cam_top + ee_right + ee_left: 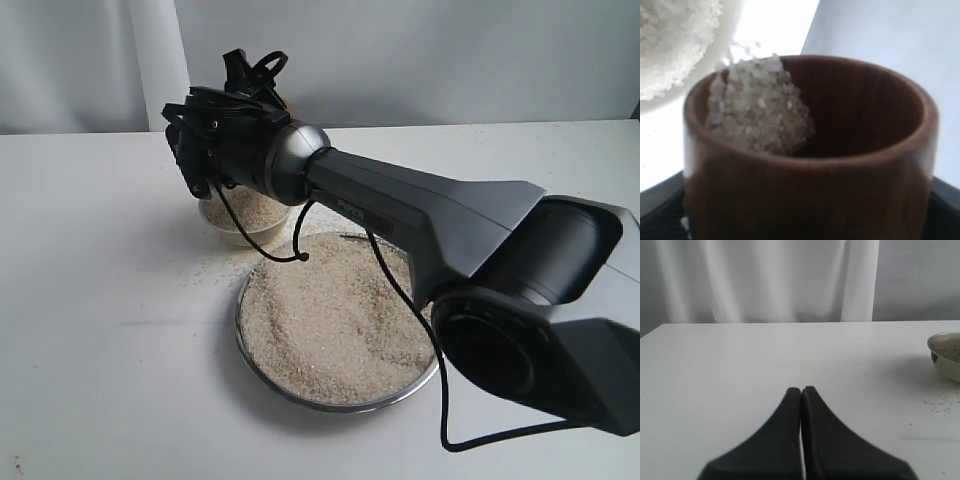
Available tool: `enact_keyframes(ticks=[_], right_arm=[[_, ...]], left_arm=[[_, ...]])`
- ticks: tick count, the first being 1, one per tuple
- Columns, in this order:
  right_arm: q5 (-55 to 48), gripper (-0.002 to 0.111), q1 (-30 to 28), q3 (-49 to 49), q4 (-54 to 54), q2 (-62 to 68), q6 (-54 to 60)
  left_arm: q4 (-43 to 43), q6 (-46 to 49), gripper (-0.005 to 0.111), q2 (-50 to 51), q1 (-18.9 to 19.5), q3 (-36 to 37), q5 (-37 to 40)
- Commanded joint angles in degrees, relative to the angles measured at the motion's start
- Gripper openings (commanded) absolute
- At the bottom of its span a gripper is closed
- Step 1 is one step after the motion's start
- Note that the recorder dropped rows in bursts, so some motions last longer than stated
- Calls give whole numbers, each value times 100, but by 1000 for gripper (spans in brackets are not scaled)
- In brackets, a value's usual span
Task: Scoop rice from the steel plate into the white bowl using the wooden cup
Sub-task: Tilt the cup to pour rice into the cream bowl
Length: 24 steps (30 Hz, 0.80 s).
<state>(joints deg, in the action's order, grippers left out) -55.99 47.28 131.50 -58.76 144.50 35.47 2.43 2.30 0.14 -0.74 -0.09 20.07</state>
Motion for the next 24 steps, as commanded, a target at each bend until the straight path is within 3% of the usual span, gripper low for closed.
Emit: enact_keyframes(ticks=[1, 24], right_arm=[[-16, 0, -39, -11, -210, -92, -23], [-155, 0, -214, -72, -222, -92, -7]], left_arm=[[-2, -22, 0, -14, -15, 9, -33], [-2, -22, 0, -14, -15, 9, -33]])
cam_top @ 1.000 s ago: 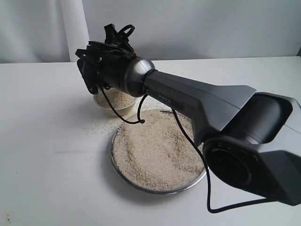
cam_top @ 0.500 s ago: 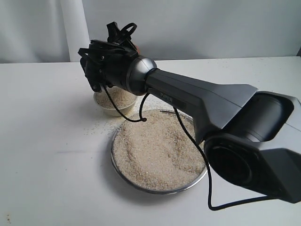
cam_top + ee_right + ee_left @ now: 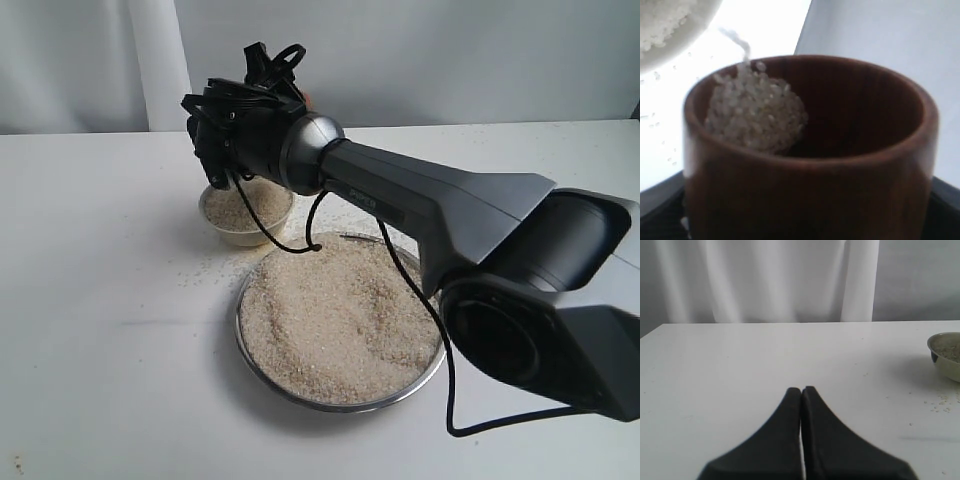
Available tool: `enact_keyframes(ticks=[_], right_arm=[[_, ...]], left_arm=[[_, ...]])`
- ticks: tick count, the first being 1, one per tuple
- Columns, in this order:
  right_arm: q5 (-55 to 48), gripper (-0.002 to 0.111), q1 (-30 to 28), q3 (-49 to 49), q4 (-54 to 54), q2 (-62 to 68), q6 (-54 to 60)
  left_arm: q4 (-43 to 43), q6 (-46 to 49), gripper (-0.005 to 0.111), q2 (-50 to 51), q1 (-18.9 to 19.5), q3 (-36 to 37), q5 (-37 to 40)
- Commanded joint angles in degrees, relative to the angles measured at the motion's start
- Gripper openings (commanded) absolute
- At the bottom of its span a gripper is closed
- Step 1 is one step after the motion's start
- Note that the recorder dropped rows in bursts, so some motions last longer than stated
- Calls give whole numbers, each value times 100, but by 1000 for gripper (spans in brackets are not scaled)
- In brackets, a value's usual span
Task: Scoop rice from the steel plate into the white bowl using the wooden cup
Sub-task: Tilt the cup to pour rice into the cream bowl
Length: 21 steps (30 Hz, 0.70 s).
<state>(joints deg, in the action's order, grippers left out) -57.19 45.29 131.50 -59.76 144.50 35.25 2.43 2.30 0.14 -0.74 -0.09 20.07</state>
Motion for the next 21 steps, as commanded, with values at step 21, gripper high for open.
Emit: enact_keyframes(ticks=[21], right_arm=[[538, 0, 20, -310, -636, -92, 350]], left_arm=[[-2, -22, 0, -14, -15, 9, -33]])
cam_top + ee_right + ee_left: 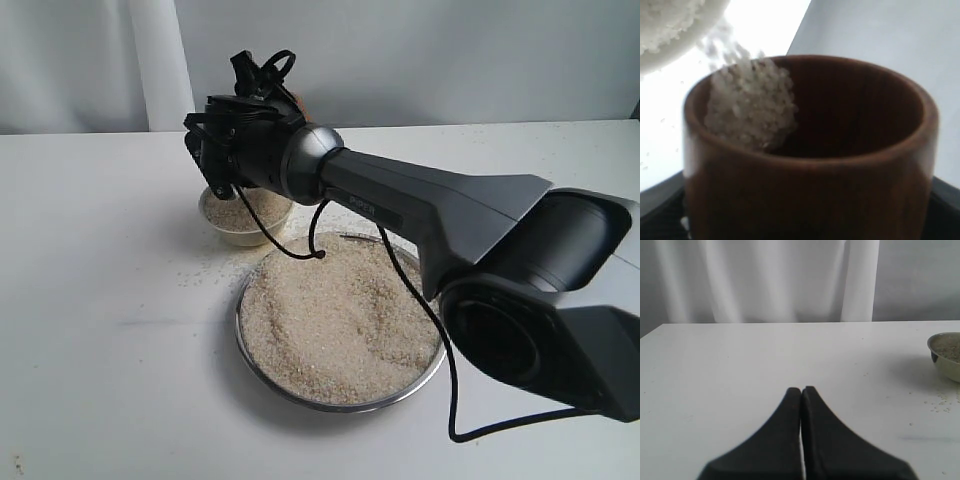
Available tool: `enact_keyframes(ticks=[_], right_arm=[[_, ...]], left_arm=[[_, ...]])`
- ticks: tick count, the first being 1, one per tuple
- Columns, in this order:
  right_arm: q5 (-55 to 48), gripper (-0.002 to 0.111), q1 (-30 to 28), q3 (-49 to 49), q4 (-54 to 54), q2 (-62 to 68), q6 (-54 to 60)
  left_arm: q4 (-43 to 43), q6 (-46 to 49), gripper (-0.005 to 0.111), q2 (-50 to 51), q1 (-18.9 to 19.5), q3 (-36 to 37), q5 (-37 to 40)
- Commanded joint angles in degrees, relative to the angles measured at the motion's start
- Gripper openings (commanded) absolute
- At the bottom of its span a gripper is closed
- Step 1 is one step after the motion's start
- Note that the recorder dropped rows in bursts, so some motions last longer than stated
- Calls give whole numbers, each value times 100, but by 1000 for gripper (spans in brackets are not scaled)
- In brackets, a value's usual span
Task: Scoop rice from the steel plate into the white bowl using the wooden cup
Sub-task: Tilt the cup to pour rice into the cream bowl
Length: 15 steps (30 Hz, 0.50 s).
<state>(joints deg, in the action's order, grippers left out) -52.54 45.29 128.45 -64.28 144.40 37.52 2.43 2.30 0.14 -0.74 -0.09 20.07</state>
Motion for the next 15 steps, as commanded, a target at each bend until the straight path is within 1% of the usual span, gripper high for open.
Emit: enact_keyframes(ticks=[1, 9, 15], right_arm=[[100, 0, 20, -4, -214, -82, 122], [539, 0, 163, -4, -364, -82, 122], [528, 0, 209, -4, -373, -43, 122]], left_arm=[[-2, -22, 0, -14, -15, 9, -33], [-2, -22, 0, -14, -15, 9, -33], [-2, -22, 0, -14, -15, 9, -33]])
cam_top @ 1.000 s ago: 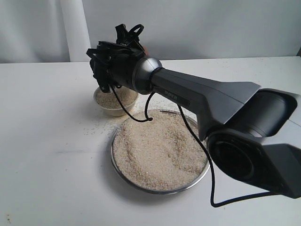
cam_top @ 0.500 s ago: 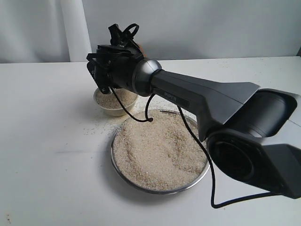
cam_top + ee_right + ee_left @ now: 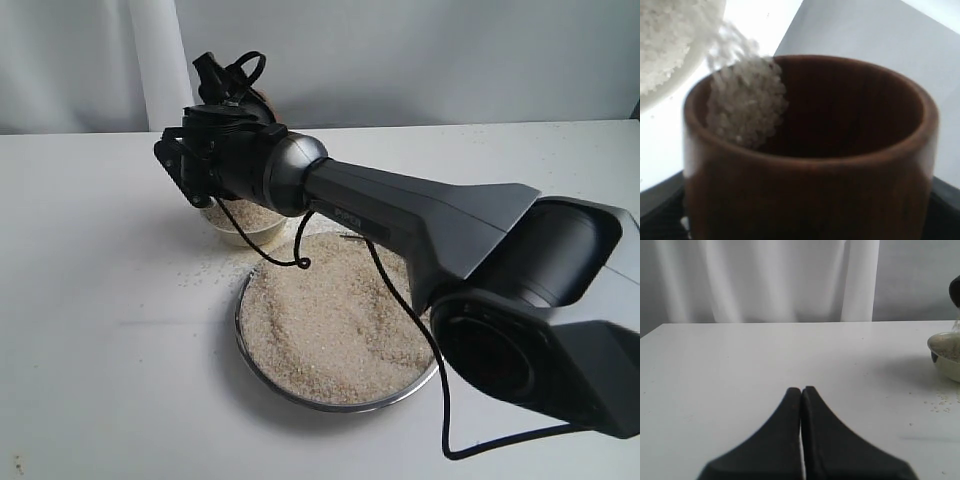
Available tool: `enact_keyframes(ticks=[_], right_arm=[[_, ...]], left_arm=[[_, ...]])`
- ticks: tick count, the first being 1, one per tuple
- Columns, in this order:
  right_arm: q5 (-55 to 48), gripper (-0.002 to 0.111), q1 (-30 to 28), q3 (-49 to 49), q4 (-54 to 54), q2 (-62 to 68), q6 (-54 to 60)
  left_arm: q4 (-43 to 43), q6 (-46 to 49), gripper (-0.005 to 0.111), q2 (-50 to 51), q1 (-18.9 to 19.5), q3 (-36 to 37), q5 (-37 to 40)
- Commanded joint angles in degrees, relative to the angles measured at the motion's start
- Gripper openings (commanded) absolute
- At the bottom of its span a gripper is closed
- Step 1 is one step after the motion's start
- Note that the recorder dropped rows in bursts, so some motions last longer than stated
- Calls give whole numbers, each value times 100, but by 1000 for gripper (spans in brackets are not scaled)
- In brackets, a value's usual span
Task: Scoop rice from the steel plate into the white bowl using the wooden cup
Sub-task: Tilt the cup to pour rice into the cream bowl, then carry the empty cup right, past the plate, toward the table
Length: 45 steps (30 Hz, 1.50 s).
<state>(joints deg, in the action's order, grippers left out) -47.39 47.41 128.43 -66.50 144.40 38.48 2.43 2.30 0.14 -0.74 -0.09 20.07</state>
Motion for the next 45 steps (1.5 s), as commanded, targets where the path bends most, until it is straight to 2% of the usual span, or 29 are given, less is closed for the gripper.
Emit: enact_keyframes(ticks=[1, 6, 10, 31, 32, 35, 36, 37, 40, 41, 45], right_arm=[[0, 0, -3, -3, -151, -20, 26], [-38, 0, -14, -3, -201, -8, 4], [15, 0, -24, -3, -660, -8, -485], [-319, 0, -183, -3, -627, -8, -449], [-317, 0, -171, -3, -627, -36, -610], [-279, 0, -125, 20, -460, -230, -2059], [-393, 0, -118, 35, -56, -440, -2642], [-425, 0, -118, 35, 339, -584, -2746], [-513, 0, -207, 35, 1781, -1021, -2605], [-654, 0, -283, 35, 2591, -1298, -2297], [-1404, 0, -399, 35, 3344, -1753, -1905]], left_arm=[[-2, -22, 0, -14, -15, 9, -33], [-2, -22, 0, -14, -15, 9, -33], [-2, -22, 0, -14, -15, 9, -33], [-2, -22, 0, -14, -15, 9, -33], [-2, -22, 0, -14, -15, 9, -33], [-2, -22, 0, -14, -15, 9, -33], [-2, -22, 0, -14, -15, 9, -33], [-2, -22, 0, -14, -15, 9, -33], [-2, -22, 0, -14, -15, 9, -33], [-2, -22, 0, -14, -15, 9, -33], [-2, -22, 0, -14, -15, 9, -33]])
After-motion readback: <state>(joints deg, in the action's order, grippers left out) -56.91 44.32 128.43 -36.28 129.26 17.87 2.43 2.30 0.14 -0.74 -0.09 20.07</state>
